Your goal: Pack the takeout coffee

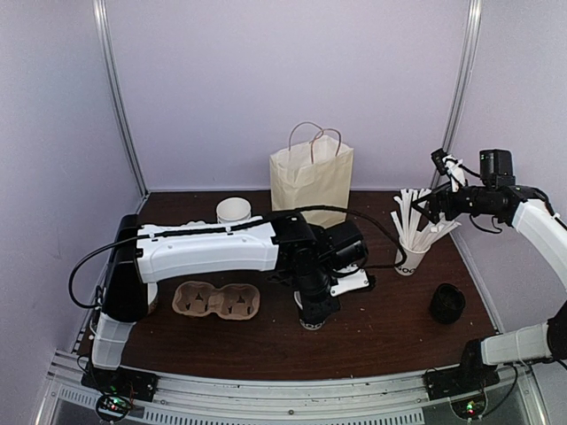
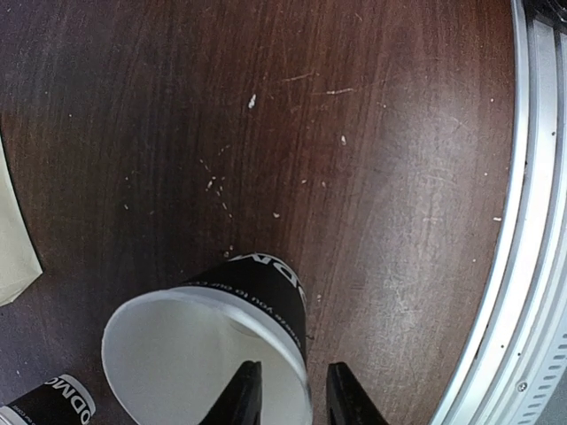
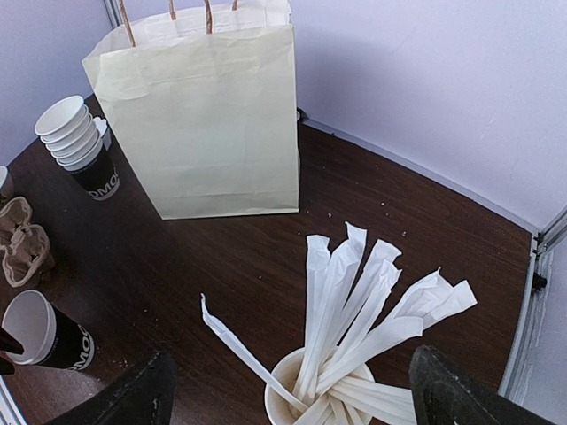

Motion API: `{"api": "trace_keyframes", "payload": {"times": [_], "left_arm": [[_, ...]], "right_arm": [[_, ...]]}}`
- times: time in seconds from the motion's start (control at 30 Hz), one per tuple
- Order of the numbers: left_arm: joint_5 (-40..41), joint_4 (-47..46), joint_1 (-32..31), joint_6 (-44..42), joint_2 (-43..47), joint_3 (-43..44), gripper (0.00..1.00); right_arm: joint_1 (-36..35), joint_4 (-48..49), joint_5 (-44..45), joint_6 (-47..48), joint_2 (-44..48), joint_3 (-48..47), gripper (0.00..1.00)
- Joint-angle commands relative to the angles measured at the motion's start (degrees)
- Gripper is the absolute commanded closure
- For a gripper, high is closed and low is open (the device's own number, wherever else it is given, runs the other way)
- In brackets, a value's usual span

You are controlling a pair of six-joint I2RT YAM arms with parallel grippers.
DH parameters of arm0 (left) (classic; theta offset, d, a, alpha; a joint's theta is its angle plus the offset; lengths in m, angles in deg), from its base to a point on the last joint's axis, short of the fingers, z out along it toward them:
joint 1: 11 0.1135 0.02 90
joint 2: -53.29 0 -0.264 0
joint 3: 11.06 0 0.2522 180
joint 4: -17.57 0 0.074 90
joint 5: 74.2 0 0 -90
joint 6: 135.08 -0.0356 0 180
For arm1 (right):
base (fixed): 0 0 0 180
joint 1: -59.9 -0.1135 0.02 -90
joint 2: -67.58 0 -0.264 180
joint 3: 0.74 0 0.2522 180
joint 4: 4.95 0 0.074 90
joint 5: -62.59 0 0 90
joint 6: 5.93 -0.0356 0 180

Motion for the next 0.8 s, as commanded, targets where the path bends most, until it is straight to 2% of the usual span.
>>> {"api": "trace_keyframes", "payload": {"times": [0.0, 0.1, 0.2, 0.3, 0.47, 0.57, 0.63, 0.7, 0.77], "left_arm": [[-0.1, -1.4, -0.2, 0.1, 2.1, 0.1, 0.68], [0.9, 0.9, -0.1, -0.3, 3.8, 2.3, 0.61], [1.5, 1.6, -0.1, -1.6, 7.4, 2.5, 0.46], [2.0, 1.6, -0.1, -3.7, 11.1, 1.9, 0.42], [7.5, -0.8, 0.4, -5.4, 17.3, -1.0, 0.36], [9.7, -6.2, 3.1, -4.1, 21.1, -6.8, 0.34], [12.9, -9.3, 5.8, -1.6, 23.2, -10.7, 0.33], [12.6, -12.7, 9.3, 1.5, 26.0, -15.2, 0.34], [12.2, -18.6, 12.4, 2.7, 29.8, -21.3, 0.34]], "right_arm": [[0.4, 0.9, -0.5, -0.4, -0.6, -0.3, 0.05], [0.4, -2.8, 0.1, -1.7, -0.8, -4.7, 0.05], [0.4, -8.8, 1.2, -0.9, -0.4, -11.3, 0.05], [0.4, -14.8, 5.7, 0.3, 0.3, -17.1, 0.05], [0.4, -28.7, 13.3, 3.9, 2.6, -23.3, 0.02], [0.7, -36.7, 16.4, 8.3, 5.4, -23.4, 0.01], [3.3, -39.4, 17.2, 11.5, 7.9, -20.8, 0.02], [3.8, -41.4, 21.9, 16.6, 11.2, -16.4, 0.11], [4.1, -43.2, 26.1, 20.2, 14.1, -12.3, 0.14]]}}
